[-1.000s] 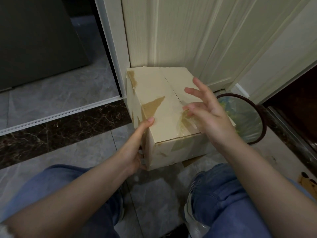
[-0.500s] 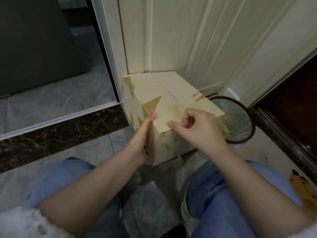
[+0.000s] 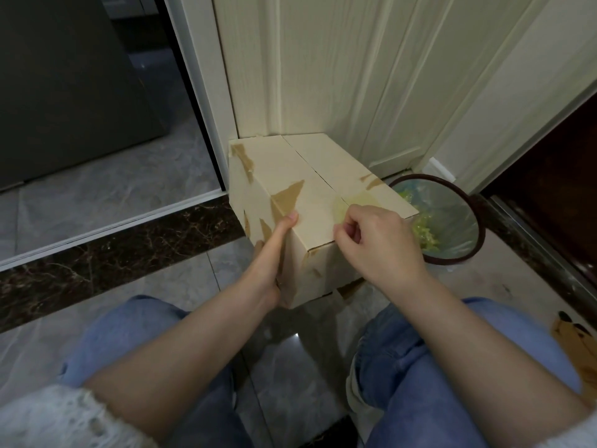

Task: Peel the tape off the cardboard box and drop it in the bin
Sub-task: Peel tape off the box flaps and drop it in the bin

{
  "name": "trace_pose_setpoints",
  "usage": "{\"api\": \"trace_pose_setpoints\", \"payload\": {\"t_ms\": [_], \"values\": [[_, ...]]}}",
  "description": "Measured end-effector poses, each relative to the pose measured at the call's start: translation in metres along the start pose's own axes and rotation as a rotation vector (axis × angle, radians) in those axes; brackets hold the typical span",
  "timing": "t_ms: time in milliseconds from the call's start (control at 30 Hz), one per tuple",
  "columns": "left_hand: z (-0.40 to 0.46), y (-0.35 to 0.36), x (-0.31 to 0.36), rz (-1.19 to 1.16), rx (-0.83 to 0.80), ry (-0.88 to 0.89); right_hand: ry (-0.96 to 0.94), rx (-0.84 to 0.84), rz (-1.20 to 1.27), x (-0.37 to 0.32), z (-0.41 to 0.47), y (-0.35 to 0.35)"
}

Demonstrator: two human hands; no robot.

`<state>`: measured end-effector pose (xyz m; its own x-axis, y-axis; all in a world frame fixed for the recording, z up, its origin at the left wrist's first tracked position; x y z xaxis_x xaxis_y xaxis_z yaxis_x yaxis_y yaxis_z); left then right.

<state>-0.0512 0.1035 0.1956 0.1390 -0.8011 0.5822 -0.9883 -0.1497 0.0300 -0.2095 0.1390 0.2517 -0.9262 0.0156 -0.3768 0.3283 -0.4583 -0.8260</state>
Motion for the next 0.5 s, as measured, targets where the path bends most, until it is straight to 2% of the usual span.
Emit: {"api": "trace_pose_setpoints", "payload": {"t_ms": [133, 500], "values": [[0.0037, 0.0003, -0.0008, 0.001, -0.005, -0.005, -0.002, 0.025, -0.040, -0.0016, -0.0002, 0.0027], [-0.0028, 0.0025, 0.0001, -0.018, -0.036, -0.036, 0.011, 0.156, 0.112, 0.0052, -0.0075, 0.0094]]}}
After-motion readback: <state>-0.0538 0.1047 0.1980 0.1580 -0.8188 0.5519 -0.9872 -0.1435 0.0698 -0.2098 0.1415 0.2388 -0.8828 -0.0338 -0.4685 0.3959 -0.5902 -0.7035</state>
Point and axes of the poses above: each hand's wrist, its own z-axis towards the middle knuckle, its own y-axis out of the palm, x = y × z, the point moved 2 cm from there along z, towards the middle knuckle, and after that the axes turned 13 degrees about x, right-handed, at the moved point
